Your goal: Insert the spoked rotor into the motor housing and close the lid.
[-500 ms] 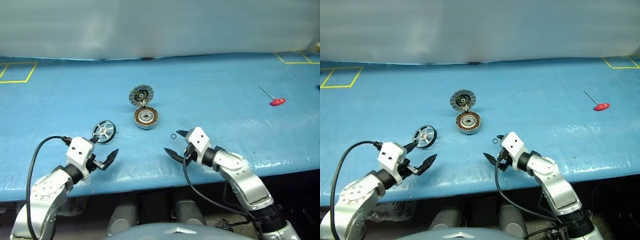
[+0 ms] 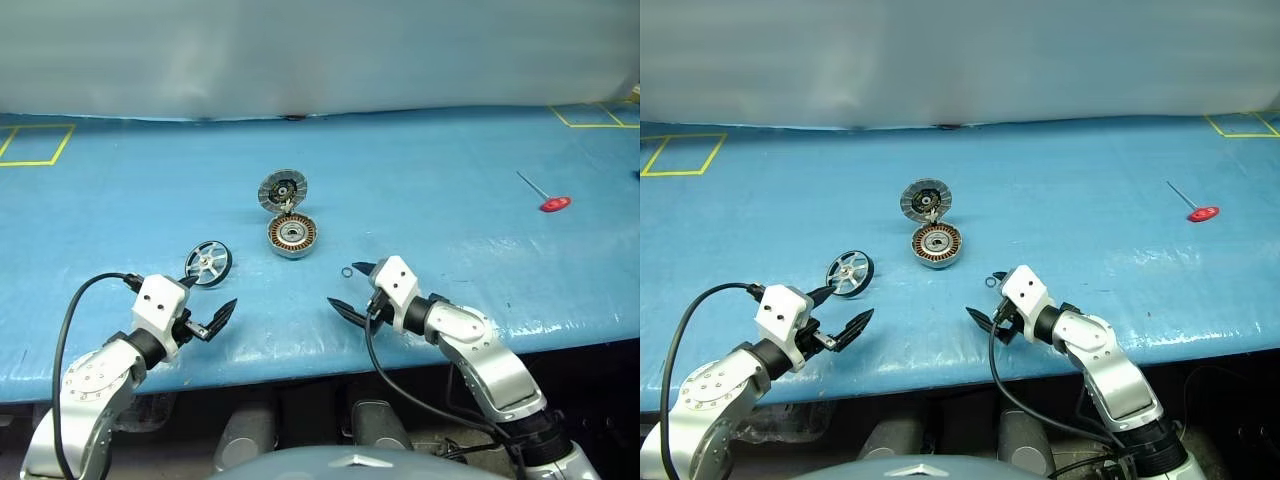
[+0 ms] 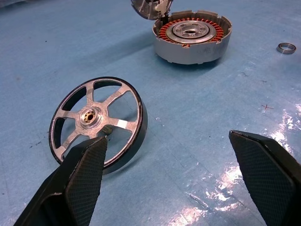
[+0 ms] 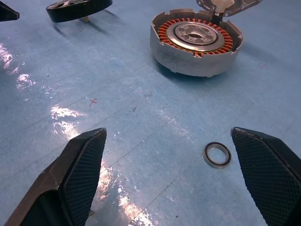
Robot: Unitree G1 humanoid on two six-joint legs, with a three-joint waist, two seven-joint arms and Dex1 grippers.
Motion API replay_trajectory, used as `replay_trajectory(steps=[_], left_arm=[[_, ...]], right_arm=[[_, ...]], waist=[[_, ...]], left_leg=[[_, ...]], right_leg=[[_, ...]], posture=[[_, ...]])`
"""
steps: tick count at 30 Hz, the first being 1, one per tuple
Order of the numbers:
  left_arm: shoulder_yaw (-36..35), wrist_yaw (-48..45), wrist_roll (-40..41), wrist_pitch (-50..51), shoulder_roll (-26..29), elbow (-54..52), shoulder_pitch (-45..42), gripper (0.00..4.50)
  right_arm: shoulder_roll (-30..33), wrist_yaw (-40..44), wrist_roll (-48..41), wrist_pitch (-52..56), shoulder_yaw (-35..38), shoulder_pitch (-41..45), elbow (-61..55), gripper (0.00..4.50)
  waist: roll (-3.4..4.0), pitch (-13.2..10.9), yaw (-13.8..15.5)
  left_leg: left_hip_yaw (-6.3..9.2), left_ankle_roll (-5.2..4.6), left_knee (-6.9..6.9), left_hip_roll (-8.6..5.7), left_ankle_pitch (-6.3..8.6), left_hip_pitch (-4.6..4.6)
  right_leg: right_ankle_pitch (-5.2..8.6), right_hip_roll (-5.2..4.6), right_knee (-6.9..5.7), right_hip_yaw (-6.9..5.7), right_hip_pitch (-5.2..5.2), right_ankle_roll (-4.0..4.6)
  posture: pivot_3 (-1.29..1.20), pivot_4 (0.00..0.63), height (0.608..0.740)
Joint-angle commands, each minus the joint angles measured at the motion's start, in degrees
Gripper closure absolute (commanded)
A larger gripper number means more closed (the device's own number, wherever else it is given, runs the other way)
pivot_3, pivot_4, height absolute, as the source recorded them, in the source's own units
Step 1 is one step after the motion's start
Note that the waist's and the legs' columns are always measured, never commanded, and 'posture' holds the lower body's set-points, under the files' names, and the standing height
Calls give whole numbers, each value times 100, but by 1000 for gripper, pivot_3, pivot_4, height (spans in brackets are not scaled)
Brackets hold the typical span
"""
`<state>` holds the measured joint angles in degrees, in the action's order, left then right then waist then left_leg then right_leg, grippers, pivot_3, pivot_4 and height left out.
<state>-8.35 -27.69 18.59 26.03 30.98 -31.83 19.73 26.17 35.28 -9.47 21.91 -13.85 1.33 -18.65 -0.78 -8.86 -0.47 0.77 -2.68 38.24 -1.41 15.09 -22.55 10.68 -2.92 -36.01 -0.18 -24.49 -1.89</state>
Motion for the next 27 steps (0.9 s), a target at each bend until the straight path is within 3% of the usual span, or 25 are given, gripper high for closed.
replay_trajectory(steps=[1, 20, 27], left_arm=[[-103, -18, 24, -4, 1, -160, 15, 0], [-83, -24, 36, 3, -10, -174, 41, 0], [-61, -65, 51, 22, 2, -168, 37, 0]], right_arm=[[-16, 29, -8, -24, 8, 5, -166, 29], [-9, 25, -31, 16, 10, -25, -199, 29], [125, 90, -314, 716, 202, 309, -531, 29]], waist=[[0, 0, -3], [0, 0, -2], [0, 0, -9]], left_leg=[[0, 0, 0, 0, 0, 0], [0, 0, 2, 0, 0, 1], [0, 0, 3, 0, 0, 1]], right_leg=[[0, 0, 0, 0, 0, 0], [0, 1, -1, 0, 1, -1], [0, 0, -2, 0, 1, -1]], posture=[[0, 150, 740], [0, 150, 740], [0, 150, 740]])
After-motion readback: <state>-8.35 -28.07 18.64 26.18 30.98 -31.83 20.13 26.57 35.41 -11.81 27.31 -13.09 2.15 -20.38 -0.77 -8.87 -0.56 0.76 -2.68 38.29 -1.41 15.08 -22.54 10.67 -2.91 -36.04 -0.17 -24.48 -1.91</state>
